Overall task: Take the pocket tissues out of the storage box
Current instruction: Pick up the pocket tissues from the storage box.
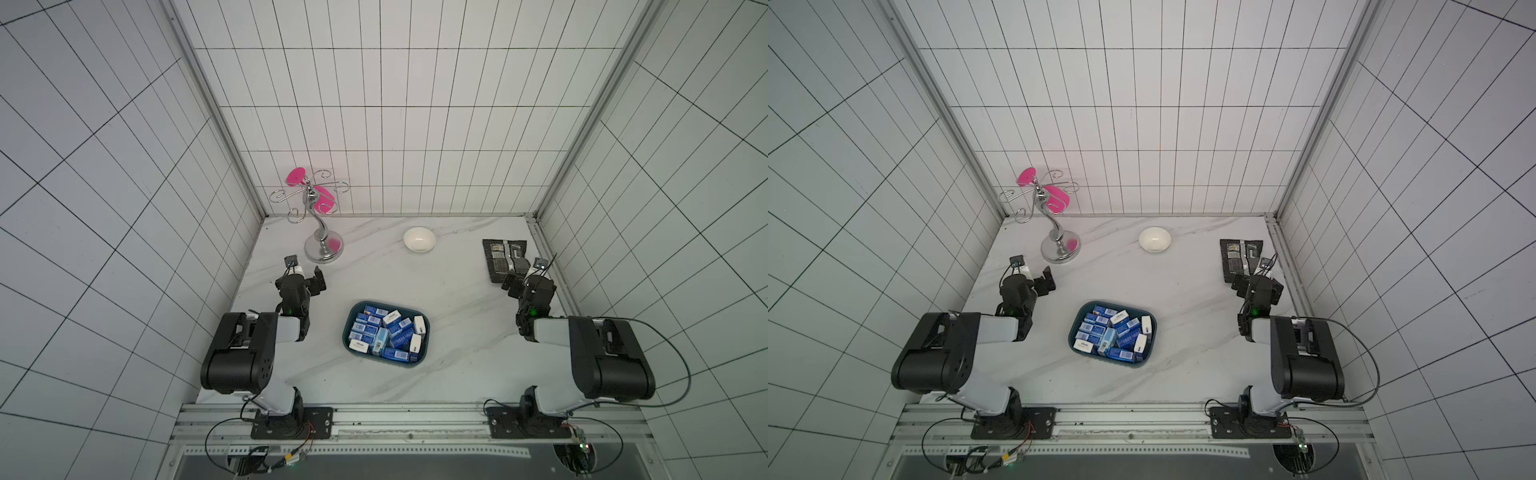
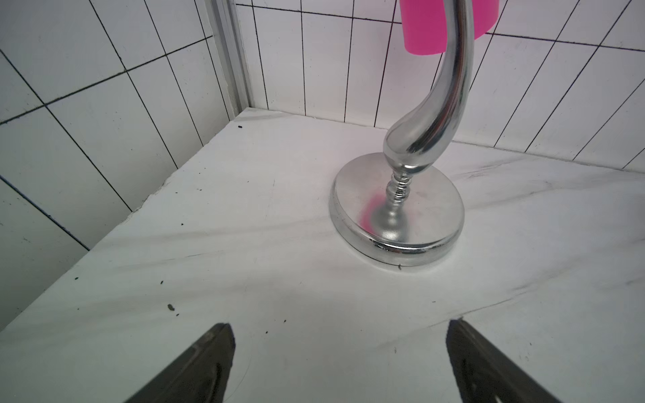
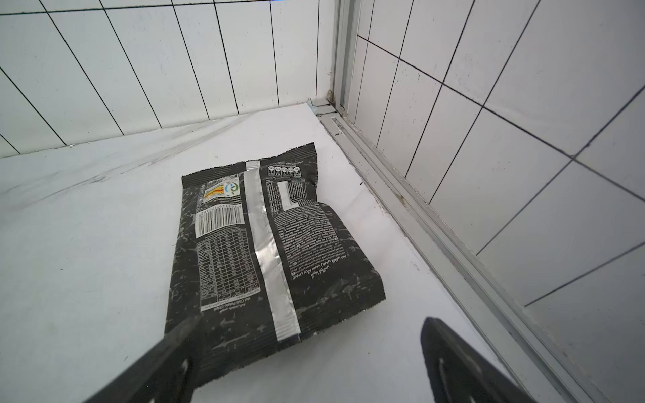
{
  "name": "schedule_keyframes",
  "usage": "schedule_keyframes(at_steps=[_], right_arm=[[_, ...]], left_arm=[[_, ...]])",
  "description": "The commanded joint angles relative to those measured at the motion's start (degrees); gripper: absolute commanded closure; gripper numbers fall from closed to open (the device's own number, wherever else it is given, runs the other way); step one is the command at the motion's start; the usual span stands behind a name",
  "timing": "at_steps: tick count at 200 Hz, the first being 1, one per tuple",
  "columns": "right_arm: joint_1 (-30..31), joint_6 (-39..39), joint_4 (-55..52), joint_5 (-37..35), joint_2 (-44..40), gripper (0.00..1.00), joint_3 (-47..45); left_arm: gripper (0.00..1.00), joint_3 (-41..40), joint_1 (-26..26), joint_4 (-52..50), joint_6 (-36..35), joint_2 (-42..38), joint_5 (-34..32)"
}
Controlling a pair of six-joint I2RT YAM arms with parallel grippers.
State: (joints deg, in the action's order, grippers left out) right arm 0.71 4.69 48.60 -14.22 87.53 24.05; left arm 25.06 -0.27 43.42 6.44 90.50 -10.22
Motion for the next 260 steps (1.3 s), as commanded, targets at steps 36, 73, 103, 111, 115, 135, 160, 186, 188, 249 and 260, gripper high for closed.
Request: schedule_keyframes(at_steps=[36, 73, 103, 111, 115, 135, 160, 186, 188, 249, 260], right_arm=[[-0.11, -0.21, 0.75, -0.64, 0.54, 0.01, -0.85], [-0.10, -0.14, 0.71, -0.64, 0.54, 0.01, -0.85], [-0.14, -0.17, 0.62, -0.64, 0.63, 0.01, -0.76], [-0.18, -0.20, 0.61, -0.55, 0.56, 0.01, -0.81], [-0.18, -0.16, 0.62, -0.55, 0.50, 0.01, -0.85], [-0.14, -0.24, 0.62, -0.55, 0.53, 0.01, -0.85], [-0.15, -0.29, 0.62, -0.55, 0.39, 0.01, -0.85], [0.17, -0.78, -5.64, -0.98, -2.02, 0.01, 1.86], [0.21, -0.70, -8.11, -1.34, -2.72, 0.01, 2.68], [9.73, -5.65, -27.08, -4.50, -13.28, 0.01, 12.23], [13.07, -5.85, -32.70, -4.24, -14.67, 0.01, 15.59]], left_arm=[[0.02, 0.91, -0.21, 0.41, -0.46, -1.02, 0.50], [0.02, 0.95, -0.24, 0.41, -0.38, -1.06, 0.55], [0.02, 1.20, -0.52, 0.11, -0.20, -0.91, 1.06], [0.02, 0.87, -0.68, 0.37, 0.03, -1.14, 1.44], [0.02, 0.68, -1.26, 0.61, 0.32, -1.31, 2.85], [0.02, 1.10, -2.01, -1.13, 1.23, -2.13, 2.57], [0.02, 2.61, -0.67, -2.46, 1.39, -3.07, -3.75], [0.02, 9.69, 1.49, -18.62, 1.62, -6.72, -9.88], [0.02, 10.35, 1.76, -19.57, 1.51, -6.87, -10.49], [0.02, 28.25, 6.44, -42.17, 5.54, -14.61, -21.09], [0.01, 34.61, 7.27, -51.38, 8.95, -14.24, -21.14]])
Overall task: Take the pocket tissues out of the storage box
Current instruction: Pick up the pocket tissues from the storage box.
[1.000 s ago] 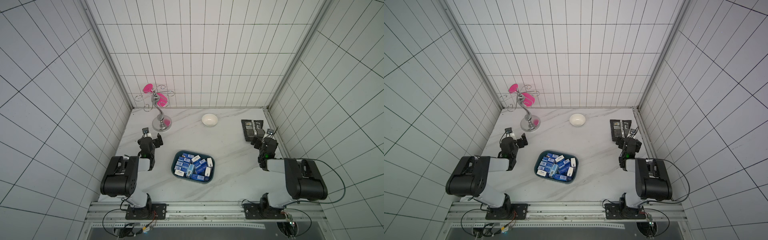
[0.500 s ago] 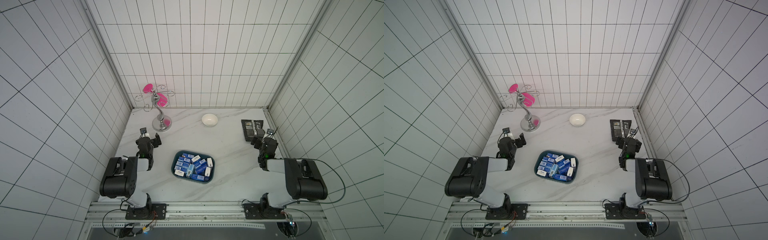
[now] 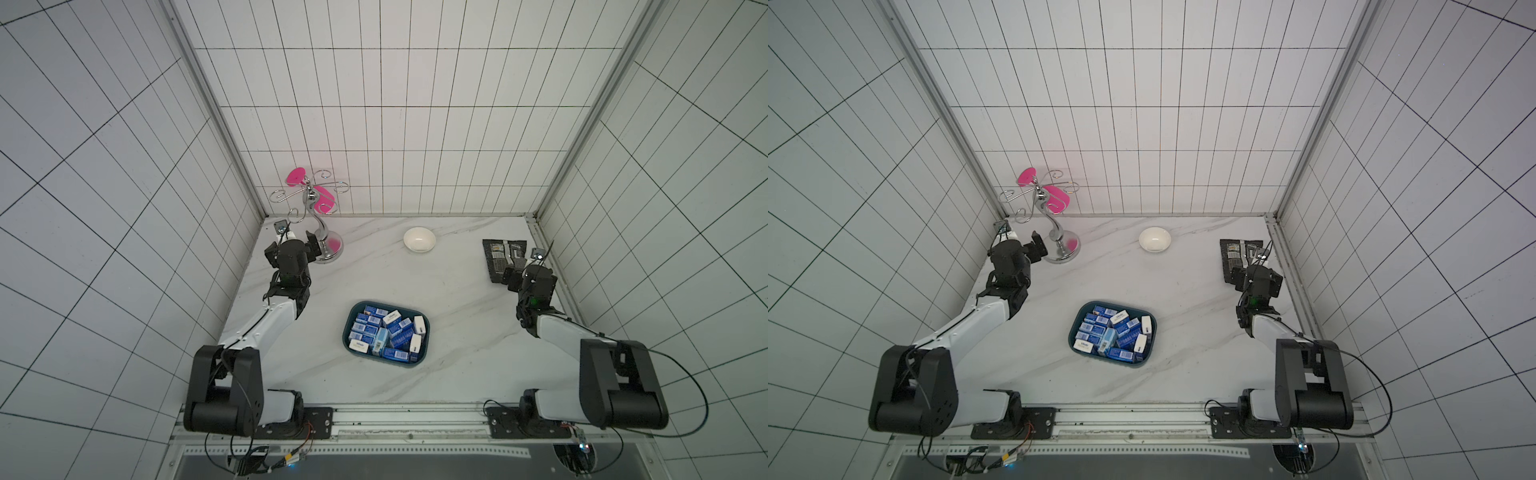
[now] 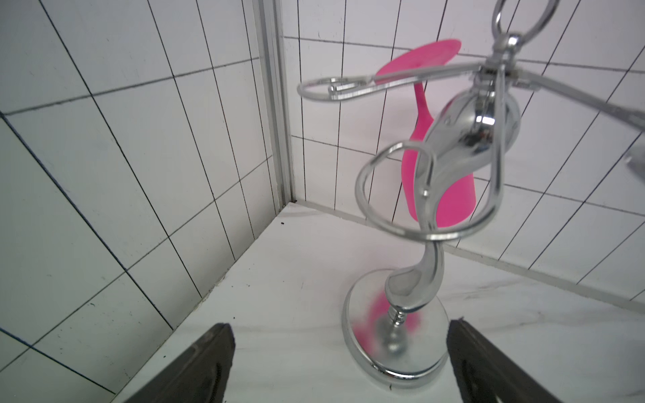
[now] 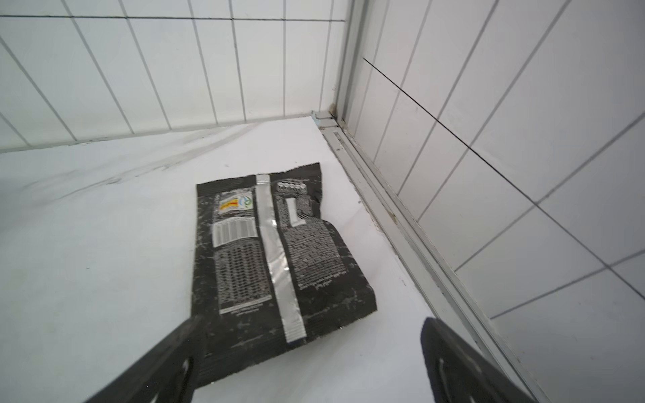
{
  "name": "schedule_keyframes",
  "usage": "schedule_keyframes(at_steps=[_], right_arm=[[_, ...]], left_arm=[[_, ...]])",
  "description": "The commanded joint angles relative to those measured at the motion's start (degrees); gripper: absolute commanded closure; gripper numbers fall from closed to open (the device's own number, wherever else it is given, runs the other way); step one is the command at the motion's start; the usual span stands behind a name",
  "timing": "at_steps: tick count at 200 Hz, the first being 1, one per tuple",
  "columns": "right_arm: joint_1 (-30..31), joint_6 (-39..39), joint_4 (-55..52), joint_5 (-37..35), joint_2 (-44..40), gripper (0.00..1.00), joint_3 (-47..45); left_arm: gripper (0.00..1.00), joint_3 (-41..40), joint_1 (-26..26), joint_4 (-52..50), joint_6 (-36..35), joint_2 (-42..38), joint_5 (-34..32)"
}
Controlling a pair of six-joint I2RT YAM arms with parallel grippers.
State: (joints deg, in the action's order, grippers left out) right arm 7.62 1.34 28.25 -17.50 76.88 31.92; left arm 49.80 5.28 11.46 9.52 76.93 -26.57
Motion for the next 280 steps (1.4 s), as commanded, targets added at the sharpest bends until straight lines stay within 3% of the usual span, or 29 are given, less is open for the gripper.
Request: schedule_keyframes(at_steps=[1, 17, 46, 87, 106, 125, 149, 205, 229, 280], right_arm=[[6.48, -2.54, -12.83, -0.92, -4.06, 0.01, 8.07], [11.48, -3.59, -19.65, -0.98, -4.96, 0.01, 13.17], [20.24, -3.87, -30.69, 0.79, -4.38, 0.01, 21.22], [29.03, -3.00, -41.18, 16.92, -1.56, 0.01, 27.03], [33.29, -4.41, -43.42, 20.67, -0.70, 0.01, 28.15], [36.16, -4.18, -45.77, 22.11, 0.70, 0.01, 30.00], [40.46, -1.48, -48.67, 19.58, 1.25, 0.02, 31.42], [48.54, 11.48, -61.34, 11.96, 1.70, 0.08, 33.77], [49.38, 16.04, -66.46, 11.20, 2.92, 0.14, 33.60], [49.78, 20.00, -62.81, 12.31, 1.46, 0.25, 28.02]], left_arm=[[0.01, 10.27, 1.78, -20.02, 6.13, -0.65, -4.76], [0.02, 14.52, 1.96, -25.93, 11.83, -0.68, -1.81], [0.02, 16.09, 1.50, -30.44, 10.09, -2.50, 8.77], [0.05, 19.67, 7.45, -39.82, 8.96, -3.99, 2.36], [0.06, 21.56, 11.82, -43.79, 8.88, -2.67, -3.30], [0.06, 23.69, 13.38, -47.25, 11.21, -0.96, -1.66], [0.01, 25.40, 15.19, -49.62, 13.30, 0.48, -0.83], [0.02, 22.60, 19.46, -49.92, 17.94, 0.64, -5.97], [0.01, 21.16, 19.59, -49.63, 19.39, -0.49, -5.68], [0.01, 21.07, 19.59, -49.11, 19.25, -0.80, -5.20]])
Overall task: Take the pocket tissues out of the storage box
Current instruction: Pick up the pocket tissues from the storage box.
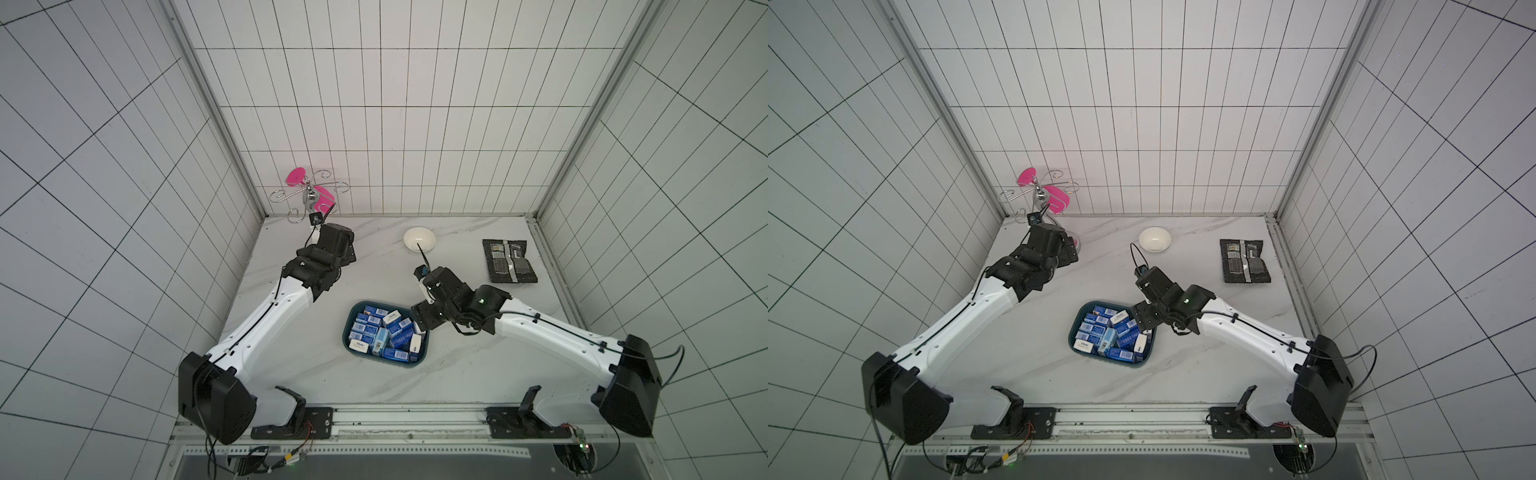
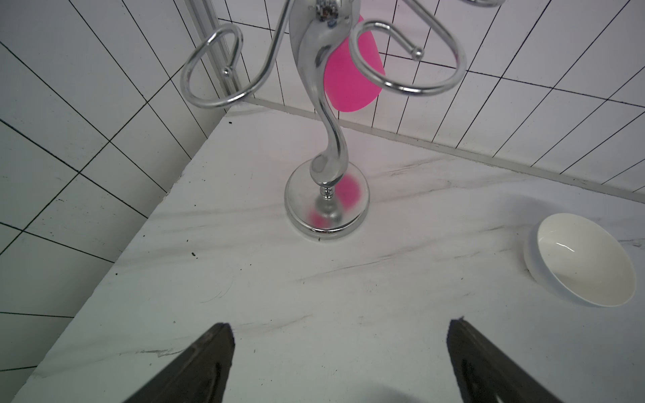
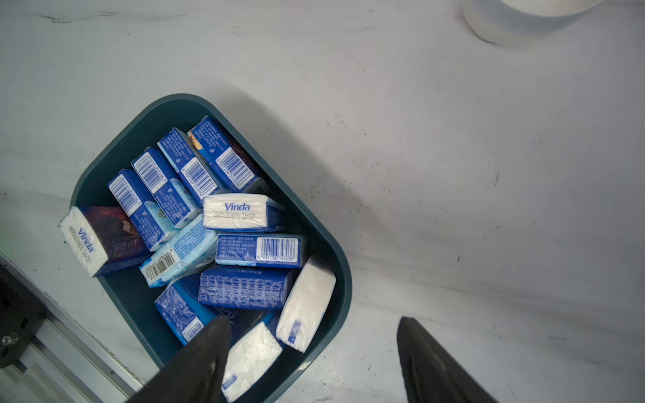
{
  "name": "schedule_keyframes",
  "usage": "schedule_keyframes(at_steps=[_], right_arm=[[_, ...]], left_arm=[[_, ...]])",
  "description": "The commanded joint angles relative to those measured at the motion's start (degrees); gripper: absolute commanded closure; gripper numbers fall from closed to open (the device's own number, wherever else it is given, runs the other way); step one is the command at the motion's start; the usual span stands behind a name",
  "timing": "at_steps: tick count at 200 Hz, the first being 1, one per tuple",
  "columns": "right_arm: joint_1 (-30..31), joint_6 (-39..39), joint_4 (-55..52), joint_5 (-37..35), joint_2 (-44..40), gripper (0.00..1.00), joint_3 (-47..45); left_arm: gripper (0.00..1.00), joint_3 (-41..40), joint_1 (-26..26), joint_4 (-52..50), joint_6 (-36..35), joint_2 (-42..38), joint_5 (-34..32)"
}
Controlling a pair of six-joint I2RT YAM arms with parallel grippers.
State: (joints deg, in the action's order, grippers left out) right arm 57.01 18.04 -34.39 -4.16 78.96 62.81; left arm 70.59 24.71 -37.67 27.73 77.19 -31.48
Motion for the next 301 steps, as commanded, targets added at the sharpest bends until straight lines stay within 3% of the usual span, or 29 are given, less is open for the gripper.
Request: schedule_keyframes(at_steps=[1, 60, 87, 147, 248, 301], right_arm=[[0.38, 3.31, -0.16, -0.98, -0.55, 0.25, -2.86], [0.59, 4.09, 1.37, -0.12, 4.49, 0.31, -4.03], [0.59, 4.28, 2.40, 0.57, 5.88, 0.38, -4.09], [0.60, 4.08, 3.81, 1.92, 8.85, 0.39, -4.53], [0.61, 4.07, 4.52, 3.35, 10.14, 0.64, -5.60], [0.82, 4.20, 3.19, 3.05, 8.86, 0.70, -4.80]], left_arm=[[0.02, 0.36, 0.16, 0.00, 1.07, -1.03, -0.26], [0.02, 0.10, 0.16, -0.68, 1.16, -1.95, -1.56], [0.01, 0.25, 0.16, -1.06, 1.10, -1.87, -1.47], [0.01, 0.17, 0.16, -1.11, 1.35, -2.13, -1.30], [0.01, -0.23, 0.16, -0.69, 1.01, -1.62, -1.36], [0.02, -0.01, 0.16, -0.31, 0.93, -1.39, -1.07]])
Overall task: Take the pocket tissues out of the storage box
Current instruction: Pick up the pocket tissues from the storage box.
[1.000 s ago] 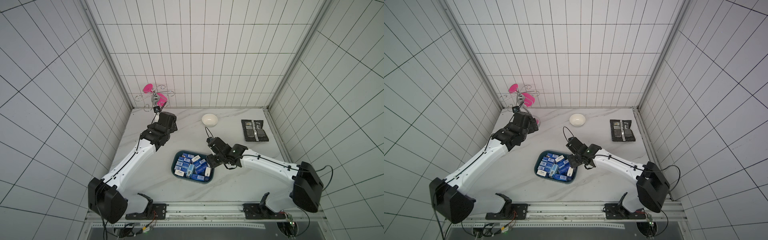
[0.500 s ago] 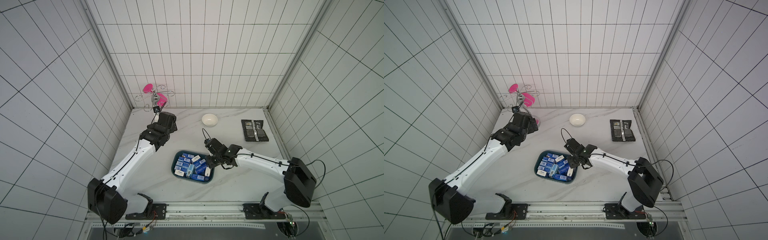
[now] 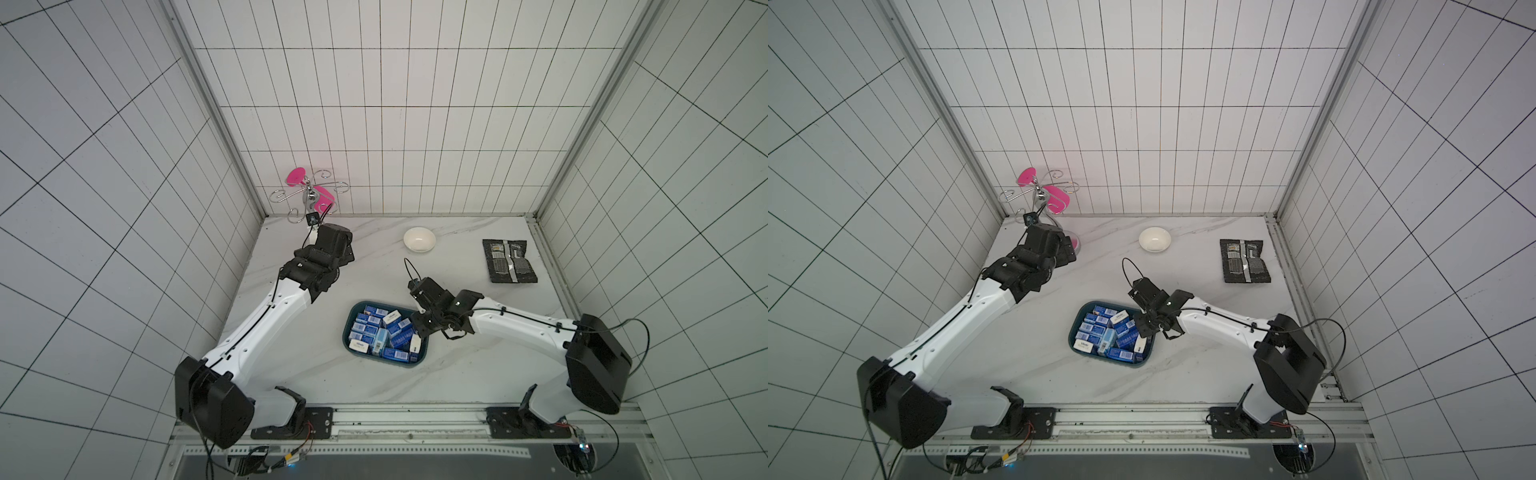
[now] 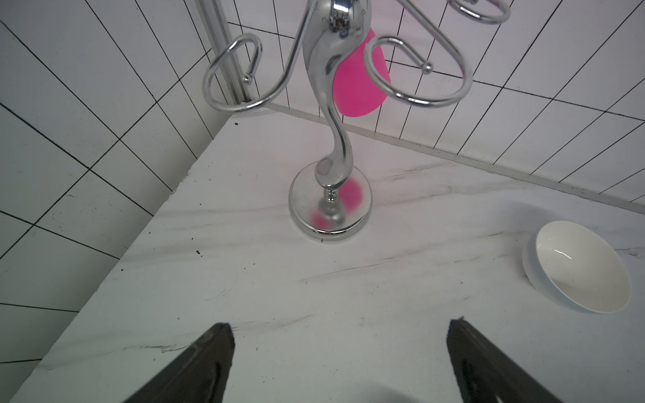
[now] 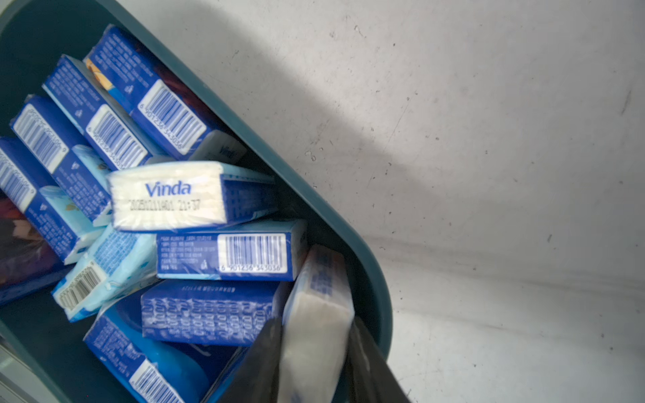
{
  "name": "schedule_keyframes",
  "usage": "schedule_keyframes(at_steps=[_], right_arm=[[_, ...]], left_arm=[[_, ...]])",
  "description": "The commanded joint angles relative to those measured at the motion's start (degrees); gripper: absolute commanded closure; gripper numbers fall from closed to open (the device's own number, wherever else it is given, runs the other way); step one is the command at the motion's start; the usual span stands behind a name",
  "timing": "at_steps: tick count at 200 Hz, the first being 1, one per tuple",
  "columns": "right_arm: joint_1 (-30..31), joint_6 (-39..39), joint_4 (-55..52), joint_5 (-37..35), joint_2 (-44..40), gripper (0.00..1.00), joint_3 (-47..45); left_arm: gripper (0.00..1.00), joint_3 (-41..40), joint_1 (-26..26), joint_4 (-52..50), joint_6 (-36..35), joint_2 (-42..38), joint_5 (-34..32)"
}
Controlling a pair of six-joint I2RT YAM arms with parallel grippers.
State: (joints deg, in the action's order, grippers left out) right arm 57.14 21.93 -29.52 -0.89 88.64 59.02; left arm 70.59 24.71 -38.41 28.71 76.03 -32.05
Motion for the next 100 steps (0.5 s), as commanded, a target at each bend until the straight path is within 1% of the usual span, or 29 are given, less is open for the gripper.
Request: schedule_keyframes(at_steps=[1, 40, 67, 100], right_arm=[[0.77, 0.31, -1.68, -0.24, -0.83, 0.70, -1.02], [0.79, -0.03, -1.94, -0.51, -1.83, 0.76, 0.42], [0.69, -0.70, -3.40, -2.85, -4.18, 0.78, 2.23], [0.58, -1.50, -4.66, -3.95, -6.95, 0.79, 4.57]], left_arm=[[0.01, -0.01, 0.16, 0.48, -0.06, -0.21, -0.49], [0.02, -0.10, 0.16, 0.56, -0.14, 0.00, -0.55], [0.02, -0.10, 0.16, 0.55, -0.32, -0.09, -0.91], [0.01, -0.12, 0.16, 0.76, -0.32, -0.27, -0.99]])
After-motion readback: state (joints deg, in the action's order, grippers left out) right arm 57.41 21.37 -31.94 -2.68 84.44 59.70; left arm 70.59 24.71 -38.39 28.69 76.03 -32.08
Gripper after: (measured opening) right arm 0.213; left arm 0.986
